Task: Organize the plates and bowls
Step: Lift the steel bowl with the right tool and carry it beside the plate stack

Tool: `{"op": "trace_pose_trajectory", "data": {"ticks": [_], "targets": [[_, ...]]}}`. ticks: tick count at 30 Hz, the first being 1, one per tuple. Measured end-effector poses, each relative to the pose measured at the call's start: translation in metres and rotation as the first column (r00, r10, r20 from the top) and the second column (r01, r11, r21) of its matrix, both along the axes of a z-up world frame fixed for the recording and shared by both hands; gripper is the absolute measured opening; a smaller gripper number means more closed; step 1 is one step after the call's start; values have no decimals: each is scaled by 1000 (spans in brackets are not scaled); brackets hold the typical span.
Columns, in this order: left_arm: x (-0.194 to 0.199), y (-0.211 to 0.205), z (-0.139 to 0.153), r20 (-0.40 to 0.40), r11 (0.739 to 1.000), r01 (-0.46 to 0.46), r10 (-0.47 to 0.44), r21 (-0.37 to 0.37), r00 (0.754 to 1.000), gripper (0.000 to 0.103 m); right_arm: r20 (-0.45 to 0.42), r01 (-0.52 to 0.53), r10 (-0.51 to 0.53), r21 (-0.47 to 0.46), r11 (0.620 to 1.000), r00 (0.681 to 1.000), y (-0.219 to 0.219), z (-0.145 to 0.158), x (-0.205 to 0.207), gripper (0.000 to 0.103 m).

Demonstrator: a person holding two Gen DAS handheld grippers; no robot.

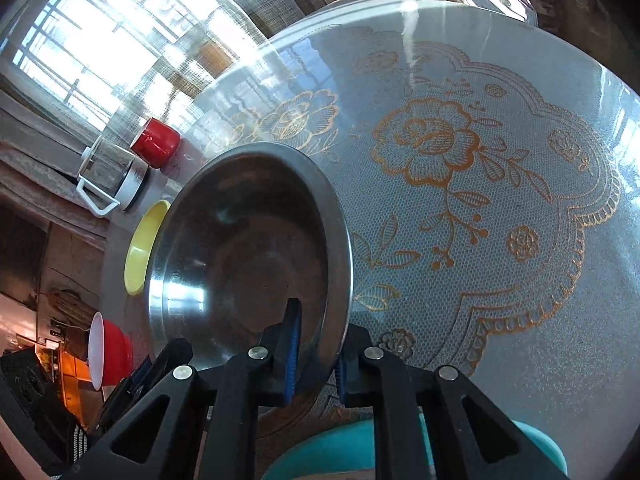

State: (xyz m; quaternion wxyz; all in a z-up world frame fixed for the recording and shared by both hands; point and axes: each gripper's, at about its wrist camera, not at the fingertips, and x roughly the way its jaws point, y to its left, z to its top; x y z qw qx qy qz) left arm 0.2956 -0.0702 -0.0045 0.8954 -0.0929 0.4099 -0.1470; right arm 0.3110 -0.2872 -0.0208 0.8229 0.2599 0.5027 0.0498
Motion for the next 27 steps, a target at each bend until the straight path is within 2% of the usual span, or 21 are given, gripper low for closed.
{"op": "trace_pose_trajectory", "data": {"ticks": [20, 27], "targets": [[-88, 70, 18, 55, 993, -98, 102, -69, 993, 29, 100, -111, 112, -16, 994, 989, 71, 26, -53, 14], [-123, 95, 24, 68, 990, -119, 124, -77, 990, 29, 128, -144, 141, 17, 989, 982, 95, 32, -78, 15]]}}
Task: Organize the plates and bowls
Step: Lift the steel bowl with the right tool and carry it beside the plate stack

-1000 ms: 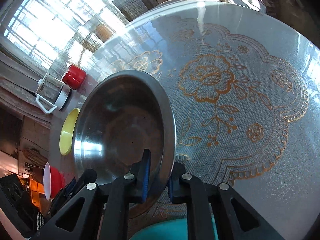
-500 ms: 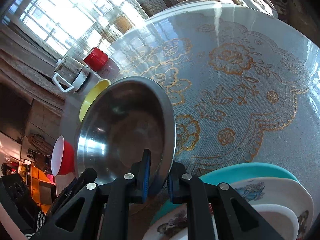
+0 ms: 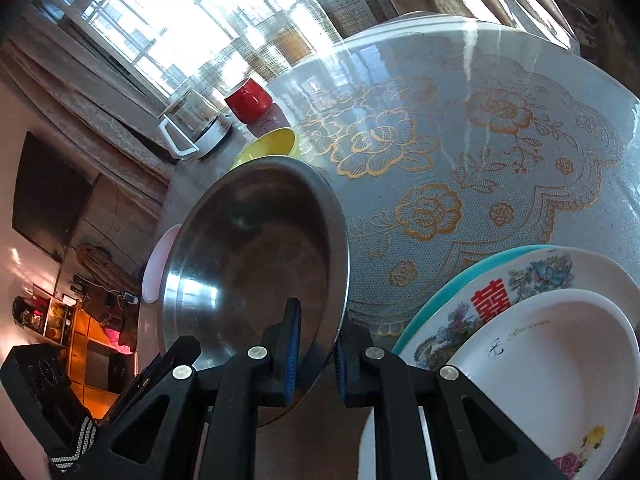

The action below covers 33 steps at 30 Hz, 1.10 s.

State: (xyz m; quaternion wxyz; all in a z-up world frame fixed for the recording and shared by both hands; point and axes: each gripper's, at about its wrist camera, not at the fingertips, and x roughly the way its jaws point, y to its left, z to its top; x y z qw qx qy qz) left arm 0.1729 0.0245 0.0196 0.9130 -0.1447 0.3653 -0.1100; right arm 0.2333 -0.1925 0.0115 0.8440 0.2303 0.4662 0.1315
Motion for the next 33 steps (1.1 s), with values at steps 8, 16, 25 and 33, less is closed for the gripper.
{"op": "trace_pose_trajectory", "data": {"ticks": [8, 16, 25, 33], "targets": [[-33, 21, 1, 8, 1000, -4, 4, 16, 1000, 29, 5, -27, 27, 37, 999, 1000, 25, -3, -29, 16], [-59, 35, -14, -27, 1000, -4, 5, 14, 1000, 29, -9, -50, 50, 10, 999, 999, 39, -16, -52, 16], [-72, 38, -25, -52, 1000, 3, -2, 10, 999, 29, -39, -53, 54, 22, 998, 998, 40, -28, -67, 17], [-76, 36, -26, -44, 1000, 9, -8, 17, 999, 29, -41, -50, 52, 39, 998, 998, 37, -33, -68, 17]]}}
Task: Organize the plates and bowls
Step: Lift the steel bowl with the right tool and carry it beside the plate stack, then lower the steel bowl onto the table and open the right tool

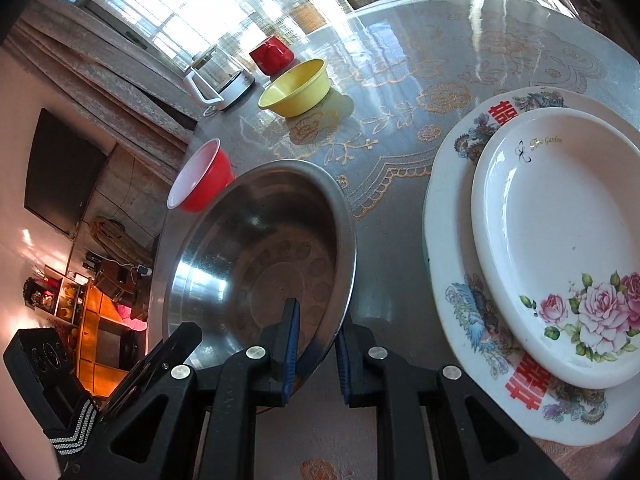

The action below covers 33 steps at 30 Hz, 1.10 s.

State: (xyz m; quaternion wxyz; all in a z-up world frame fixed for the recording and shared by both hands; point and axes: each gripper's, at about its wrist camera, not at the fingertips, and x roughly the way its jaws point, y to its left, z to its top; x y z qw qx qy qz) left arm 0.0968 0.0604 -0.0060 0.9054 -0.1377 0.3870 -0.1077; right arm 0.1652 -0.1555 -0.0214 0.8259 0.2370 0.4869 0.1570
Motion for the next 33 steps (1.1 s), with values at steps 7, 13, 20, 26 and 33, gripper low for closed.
{"op": "trace_pose_trajectory", "data": {"ticks": [7, 13, 20, 26, 33], "targets": [[-1, -7, 0, 3, 1000, 12, -12, 12, 1000, 30, 6, 11, -11, 15, 1000, 1000, -5, -1, -5, 17], [-1, -6, 0, -3, 1000, 13, -13, 4, 1000, 30, 13, 5, -5, 7, 1000, 1000, -3, 0, -5, 18], [-1, -6, -1, -5, 1000, 12, -12, 7, 1000, 32, 12, 12, -13, 16, 1000, 1000, -4, -1, -4, 19], [-2, -7, -1, -4, 1000, 10, -10, 12, 1000, 33, 28, 9, -9, -10, 1000, 1000, -3, 2, -5, 19], [-4, -10, -1, 0, 1000, 17, -17, 17, 1000, 33, 51, -2, 4, -42, 999, 999, 0, 2, -7, 19]]}}
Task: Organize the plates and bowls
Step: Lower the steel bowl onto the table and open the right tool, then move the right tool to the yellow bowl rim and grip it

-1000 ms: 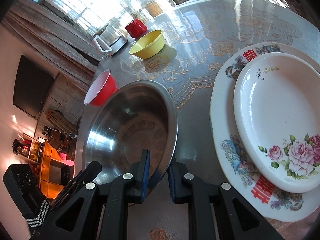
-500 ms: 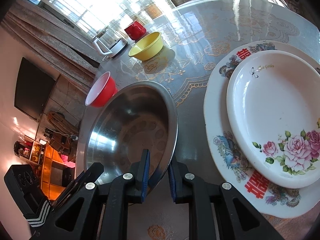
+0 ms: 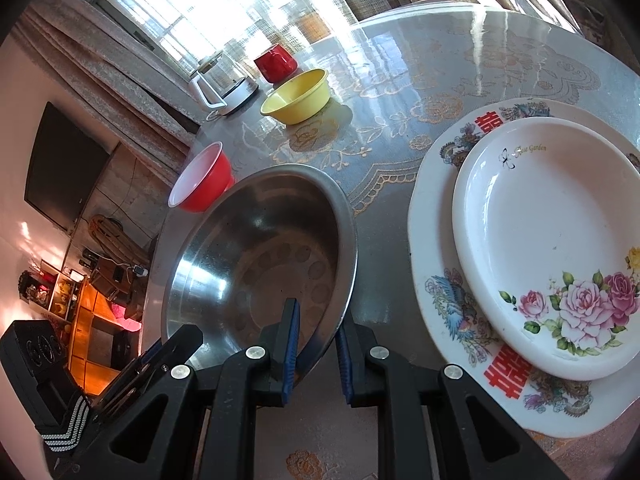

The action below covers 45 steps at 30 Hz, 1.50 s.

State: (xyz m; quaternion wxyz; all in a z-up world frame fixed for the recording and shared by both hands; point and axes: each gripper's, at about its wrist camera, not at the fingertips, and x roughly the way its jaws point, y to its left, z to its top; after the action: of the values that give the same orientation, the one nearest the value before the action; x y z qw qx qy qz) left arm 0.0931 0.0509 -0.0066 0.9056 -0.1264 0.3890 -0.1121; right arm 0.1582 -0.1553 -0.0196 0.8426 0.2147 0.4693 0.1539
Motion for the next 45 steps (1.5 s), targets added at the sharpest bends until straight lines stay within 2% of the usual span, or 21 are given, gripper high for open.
{"op": "trace_pose_trajectory", "data": {"ticks": [2, 5, 6, 7, 11, 15, 16, 20, 26, 29, 34, 38, 42, 45], "targets": [[-1, 0, 0, -3, 1000, 2, -2, -2, 1000, 33, -6, 4, -4, 10, 1000, 1000, -2, 0, 0, 18], [-1, 2, 1, -15, 1000, -1, 1, -1, 1000, 39, -8, 3, -3, 20, 1000, 1000, -3, 0, -1, 19], [-1, 3, 2, -20, 1000, -5, 5, 0, 1000, 41, -9, 8, -8, 27, 1000, 1000, -4, 1, -1, 22], [-1, 4, 3, -21, 1000, -9, 9, 0, 1000, 44, -7, 15, -14, 35, 999, 1000, -7, 2, -1, 27], [-5, 14, 10, -9, 999, -47, 47, 5, 999, 60, 33, 46, -47, 32, 998, 998, -18, 12, -4, 27], [-8, 23, 21, 8, 995, -90, 90, 43, 996, 62, 88, 84, -84, 2, 996, 993, -31, 23, -10, 30], [-8, 25, 24, 19, 993, -104, 103, 52, 994, 66, 96, 89, -89, 5, 996, 991, -33, 24, -11, 30], [-4, 34, 32, 50, 986, -148, 145, 78, 988, 68, 98, 94, -95, 9, 996, 991, -36, 27, -11, 30], [18, 38, 47, 64, 979, -169, 162, 110, 985, 71, 100, 83, -81, -10, 997, 992, -33, 33, 0, 30], [35, 36, 54, 68, 981, -163, 156, 109, 985, 75, 101, 83, -82, -12, 996, 991, -32, 35, 4, 30], [62, 29, 57, 41, 985, -141, 137, 95, 990, 76, 104, 86, -83, -27, 996, 991, -32, 39, 11, 30], [85, 20, 63, 26, 989, -124, 122, 77, 992, 80, 128, 99, -90, -73, 992, 988, -32, 43, 24, 30], [111, 8, 74, 33, 990, -100, 97, 98, 995, 85, 140, 108, -90, -132, 985, 986, -33, 48, 44, 31], [131, 2, 82, 58, 988, -97, 91, 118, 994, 86, 138, 104, -85, -144, 984, 987, -33, 52, 58, 31]]}}
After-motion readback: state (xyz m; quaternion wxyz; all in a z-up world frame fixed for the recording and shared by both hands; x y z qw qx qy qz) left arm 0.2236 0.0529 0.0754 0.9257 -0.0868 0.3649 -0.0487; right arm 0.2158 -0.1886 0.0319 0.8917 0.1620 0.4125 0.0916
